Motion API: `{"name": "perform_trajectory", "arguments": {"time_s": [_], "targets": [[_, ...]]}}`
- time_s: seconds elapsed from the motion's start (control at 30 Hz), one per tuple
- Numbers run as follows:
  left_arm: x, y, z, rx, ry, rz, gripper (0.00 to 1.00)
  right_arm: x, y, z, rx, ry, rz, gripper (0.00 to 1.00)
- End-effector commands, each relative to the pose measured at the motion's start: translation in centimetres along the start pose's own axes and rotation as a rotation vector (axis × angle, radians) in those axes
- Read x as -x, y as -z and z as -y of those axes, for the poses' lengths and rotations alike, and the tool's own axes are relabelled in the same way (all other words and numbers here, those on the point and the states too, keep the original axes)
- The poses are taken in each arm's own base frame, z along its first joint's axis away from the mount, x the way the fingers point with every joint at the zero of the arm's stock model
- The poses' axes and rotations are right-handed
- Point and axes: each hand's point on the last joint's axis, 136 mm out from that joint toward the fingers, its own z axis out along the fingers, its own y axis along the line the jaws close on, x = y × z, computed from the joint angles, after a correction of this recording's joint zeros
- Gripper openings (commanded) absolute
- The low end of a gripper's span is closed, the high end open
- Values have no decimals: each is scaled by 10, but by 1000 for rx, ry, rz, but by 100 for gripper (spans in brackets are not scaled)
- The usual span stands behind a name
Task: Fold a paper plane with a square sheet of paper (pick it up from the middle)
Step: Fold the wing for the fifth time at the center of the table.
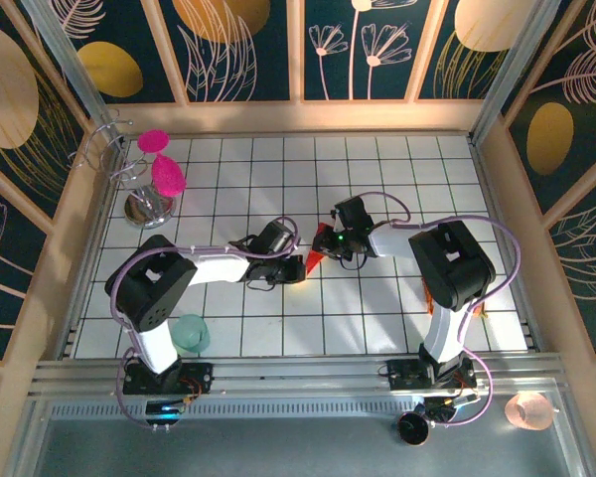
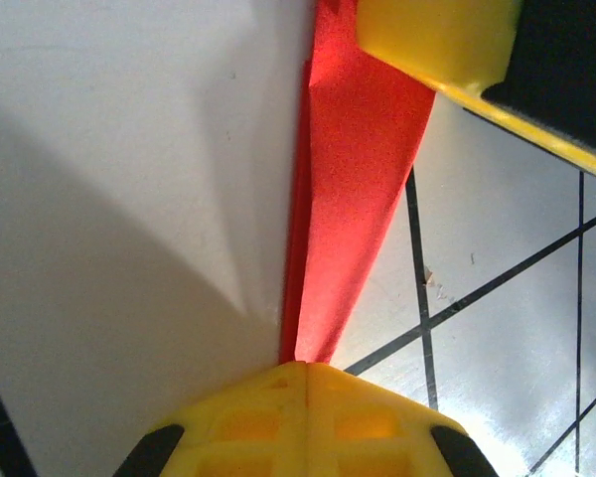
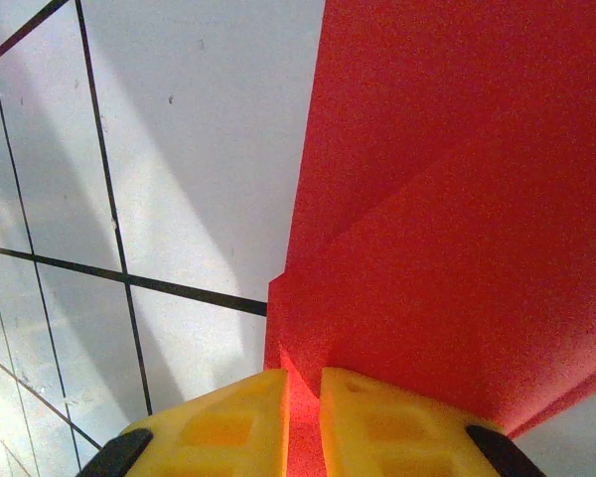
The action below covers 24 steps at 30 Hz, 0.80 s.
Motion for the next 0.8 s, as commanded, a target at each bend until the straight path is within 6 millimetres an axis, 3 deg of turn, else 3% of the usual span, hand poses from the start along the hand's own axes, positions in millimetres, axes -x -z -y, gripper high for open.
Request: {"name": "perform_trajectory", "arguments": {"time_s": [0.0,0.33,0.4,0.5,0.6,0.77], "targets": [[-56,5,-45,167,41,-176,5,-5,-9,31,-116,-45,-11,18],[-52,14,-37,182,-7,-154,4,-6,-9,32,-118,-46,-13,18],[-39,20,-29,181,-33,-107,3,-6,-8,31,-117,-45,-12,18],[-7,39,-3,133,-79,28,2,-5,-8,31,-115,-44,-10,18],[14,46,18,71,-103,110,2,-5,-7,30,-111,-43,-10,18],[30,33,50,-49,-106,117,2,-6,-8,28,-103,-40,-12,18]]}}
